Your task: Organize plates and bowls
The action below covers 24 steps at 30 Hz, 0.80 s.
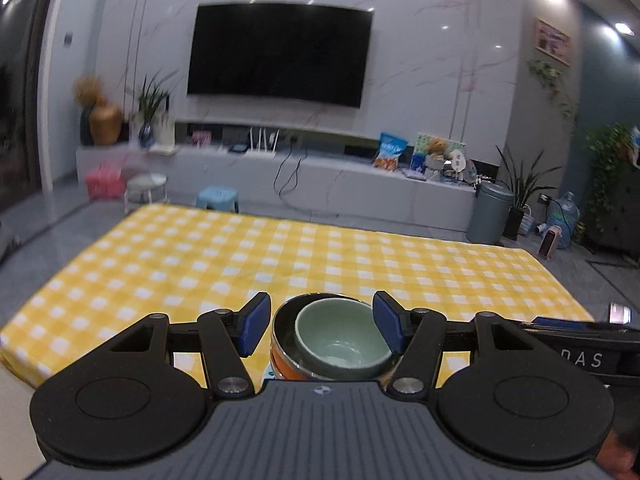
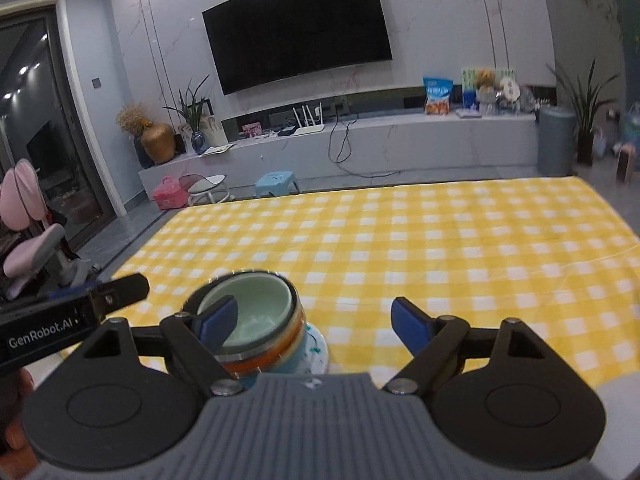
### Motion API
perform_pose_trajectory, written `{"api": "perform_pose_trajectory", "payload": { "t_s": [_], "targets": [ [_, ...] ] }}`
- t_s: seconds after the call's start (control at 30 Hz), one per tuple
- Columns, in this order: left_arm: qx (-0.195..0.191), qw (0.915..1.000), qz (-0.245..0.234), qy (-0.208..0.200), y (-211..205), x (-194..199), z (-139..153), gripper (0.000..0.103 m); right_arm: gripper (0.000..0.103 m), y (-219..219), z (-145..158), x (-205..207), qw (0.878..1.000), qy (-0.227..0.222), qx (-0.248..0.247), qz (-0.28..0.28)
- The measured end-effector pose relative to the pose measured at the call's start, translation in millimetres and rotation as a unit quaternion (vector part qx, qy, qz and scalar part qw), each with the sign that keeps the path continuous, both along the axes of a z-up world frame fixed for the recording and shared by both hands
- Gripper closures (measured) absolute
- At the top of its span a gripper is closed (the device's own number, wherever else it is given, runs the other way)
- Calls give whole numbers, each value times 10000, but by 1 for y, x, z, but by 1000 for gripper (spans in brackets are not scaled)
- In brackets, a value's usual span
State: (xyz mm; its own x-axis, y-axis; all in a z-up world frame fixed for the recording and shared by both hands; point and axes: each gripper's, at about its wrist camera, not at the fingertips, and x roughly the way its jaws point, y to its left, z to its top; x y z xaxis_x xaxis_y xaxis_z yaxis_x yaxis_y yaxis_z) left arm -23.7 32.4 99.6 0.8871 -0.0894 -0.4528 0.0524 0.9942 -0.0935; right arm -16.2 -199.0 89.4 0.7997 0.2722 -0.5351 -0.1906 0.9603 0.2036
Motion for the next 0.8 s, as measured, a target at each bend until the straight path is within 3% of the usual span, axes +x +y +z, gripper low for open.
{"api": "perform_pose_trajectory", "payload": {
  "t_s": [0.23, 0.43, 0.63, 0.73, 0.8],
  "targets": [
    [295, 9995, 32, 82, -6, -26, -22, 34, 20, -10, -19, -44, 9993, -310, -205, -70],
    [384, 9987, 23, 342, -11, -34, -39, 34, 20, -5, -43, -68, 9955, -587, -660, 343],
    [418, 9977, -45, 533, -17, -33, -61, 34, 19, -13, -74, -66, 9953, -371, -769, 450],
    [425, 9969, -79, 663, -21, -32, -74, 32, 19, -21, -84, -60, 9980, -98, -463, 417],
    [665, 9962, -92, 554, -27, -34, -77, 31, 20, -25, -90, -55, 9988, 32, -305, 376]
  ]
}}
